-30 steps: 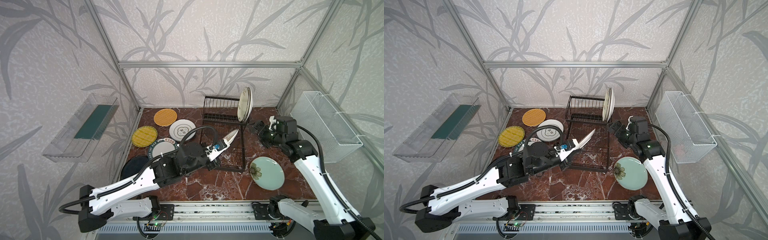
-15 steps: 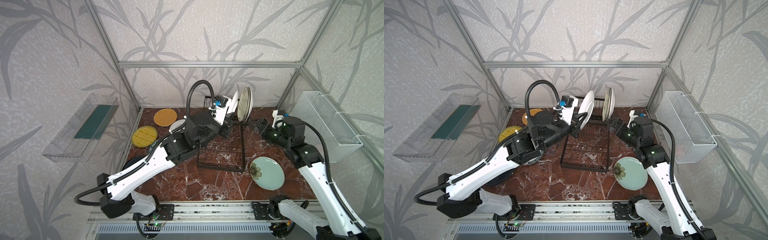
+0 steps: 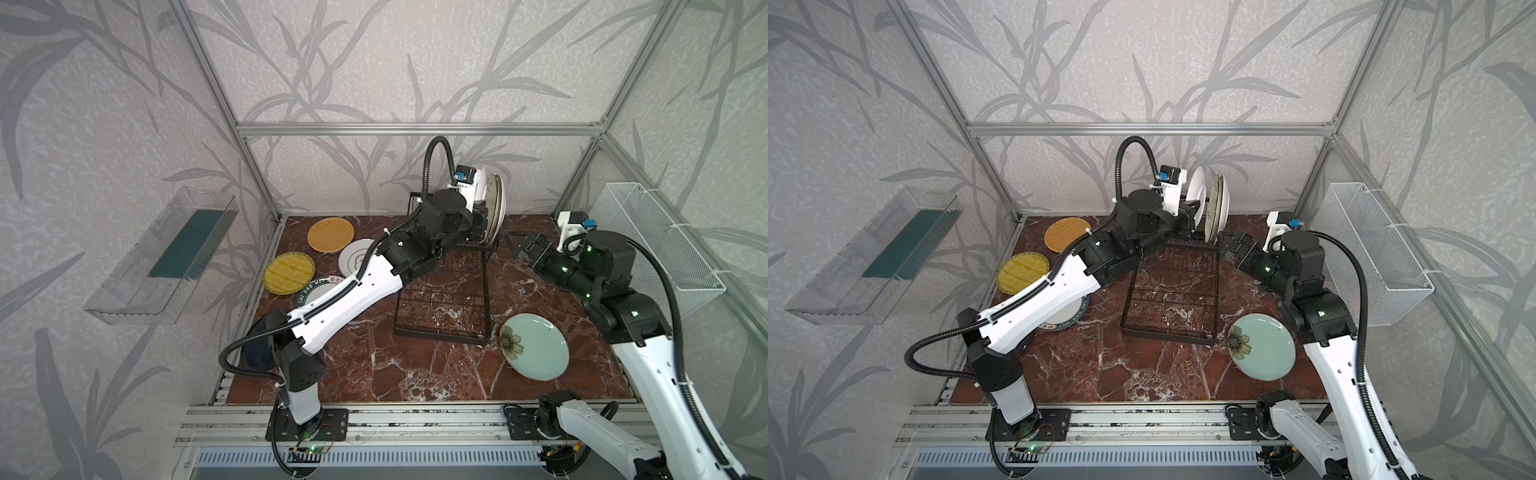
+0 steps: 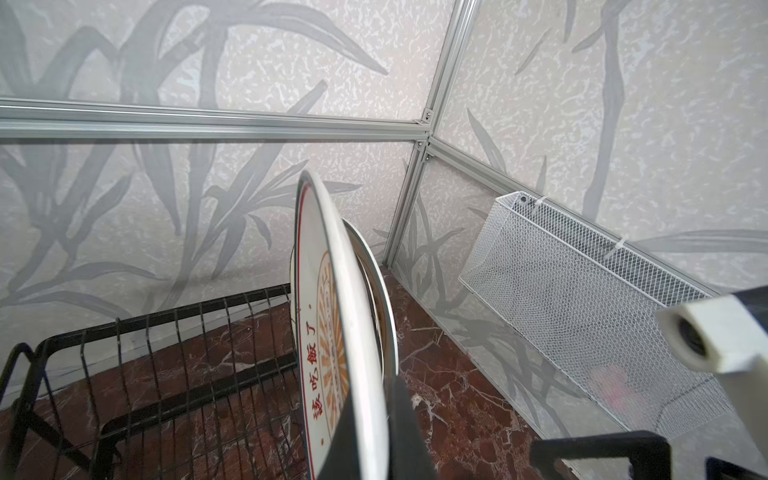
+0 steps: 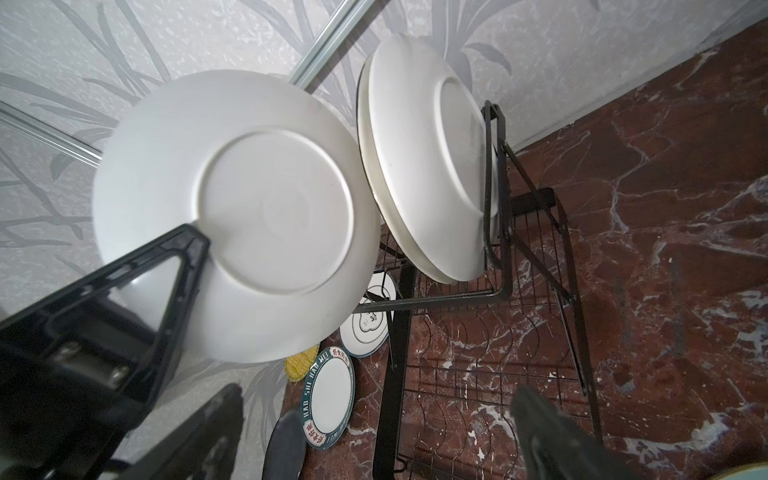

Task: Load plates into a dish rack
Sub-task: Place the plate on the dish rack.

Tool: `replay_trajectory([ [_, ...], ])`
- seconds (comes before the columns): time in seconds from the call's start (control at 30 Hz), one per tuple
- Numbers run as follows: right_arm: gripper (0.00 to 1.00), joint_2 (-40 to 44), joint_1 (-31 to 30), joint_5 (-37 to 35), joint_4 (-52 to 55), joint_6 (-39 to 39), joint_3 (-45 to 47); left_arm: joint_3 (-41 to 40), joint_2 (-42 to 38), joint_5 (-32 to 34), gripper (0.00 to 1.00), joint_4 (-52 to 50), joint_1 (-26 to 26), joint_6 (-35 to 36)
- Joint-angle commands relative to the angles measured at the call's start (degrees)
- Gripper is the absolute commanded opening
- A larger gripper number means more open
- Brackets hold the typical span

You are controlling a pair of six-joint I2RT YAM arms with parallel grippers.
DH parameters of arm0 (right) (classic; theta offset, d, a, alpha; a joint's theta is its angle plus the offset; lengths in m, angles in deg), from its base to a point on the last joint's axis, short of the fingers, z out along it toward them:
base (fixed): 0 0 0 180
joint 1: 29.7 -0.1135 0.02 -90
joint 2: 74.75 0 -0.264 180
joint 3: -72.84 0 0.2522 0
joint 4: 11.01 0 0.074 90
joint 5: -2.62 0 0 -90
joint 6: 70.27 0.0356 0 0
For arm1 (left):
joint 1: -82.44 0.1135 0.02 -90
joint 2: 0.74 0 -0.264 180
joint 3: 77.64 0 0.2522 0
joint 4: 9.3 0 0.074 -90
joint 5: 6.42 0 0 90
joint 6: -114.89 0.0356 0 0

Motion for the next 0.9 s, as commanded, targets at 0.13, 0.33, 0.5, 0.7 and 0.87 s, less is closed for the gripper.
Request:
replay_trajectory([
  [0.13,0.99,2.34,-0.43,0.55,2.46,-4.3,-2.07,9.36,6.33,0.25,0.0,0.93,0.87,-2.06],
  [0.33,0.99,4.16,-0.38,0.56,2.92,-5.66,-1.49,14.39,11.4,0.8,0.0,-1.2,2.08,-2.84],
  [0.5,0.99,4.3,-0.43,0.82,3.29,-5.6,-1.5,17.13,14.65,1.37,0.0,-2.65,2.53,-3.26],
  [0.7,0.99,4.06,-0.38,1.34,3.39,-5.59,-1.49,18.87,17.22,1.95,0.0,-3.62,2.72,-4.06],
  [0.87,0.99,3.86,-0.4,1.42,3.52,-5.59,-1.59,20.33,18.77,2.5,0.0,-4.18,2.72,-4.15],
])
